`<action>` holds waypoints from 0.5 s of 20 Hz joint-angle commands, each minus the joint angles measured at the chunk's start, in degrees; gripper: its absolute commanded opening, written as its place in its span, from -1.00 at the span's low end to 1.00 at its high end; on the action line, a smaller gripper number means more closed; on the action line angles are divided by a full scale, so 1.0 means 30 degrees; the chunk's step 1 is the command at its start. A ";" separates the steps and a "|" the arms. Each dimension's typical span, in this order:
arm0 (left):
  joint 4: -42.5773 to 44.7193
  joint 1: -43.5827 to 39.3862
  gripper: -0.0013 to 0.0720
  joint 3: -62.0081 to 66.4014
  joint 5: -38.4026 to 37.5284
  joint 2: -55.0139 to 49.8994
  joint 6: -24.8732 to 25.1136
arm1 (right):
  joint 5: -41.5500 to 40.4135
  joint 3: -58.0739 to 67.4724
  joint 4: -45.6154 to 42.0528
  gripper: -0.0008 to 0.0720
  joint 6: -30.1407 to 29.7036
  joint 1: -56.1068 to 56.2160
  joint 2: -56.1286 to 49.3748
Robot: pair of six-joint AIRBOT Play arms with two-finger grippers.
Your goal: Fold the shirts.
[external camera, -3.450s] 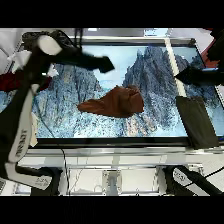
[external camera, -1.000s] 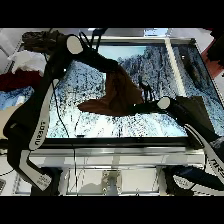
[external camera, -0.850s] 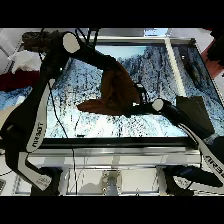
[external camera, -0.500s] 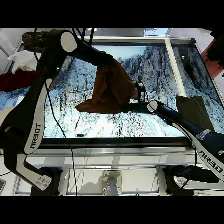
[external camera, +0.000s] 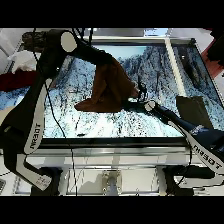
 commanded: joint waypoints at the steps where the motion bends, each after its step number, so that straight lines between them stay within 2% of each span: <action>1: 0.0947 0.0087 -0.93 0.0022 0.0976 0.0423 0.0022 | 0.0801 0.0656 -0.0510 -0.90 -0.0211 -0.0561 0.0124; 5: 0.2062 0.0095 -0.93 0.0022 0.1851 0.2994 0.0022 | 0.3308 0.2339 -0.3220 -0.90 -0.0204 -0.2922 0.2994; 10: 0.0532 0.0080 -0.93 0.0022 0.2229 0.7439 0.0029 | 0.5224 0.6251 -0.7257 -0.91 -0.0204 -0.5297 0.9158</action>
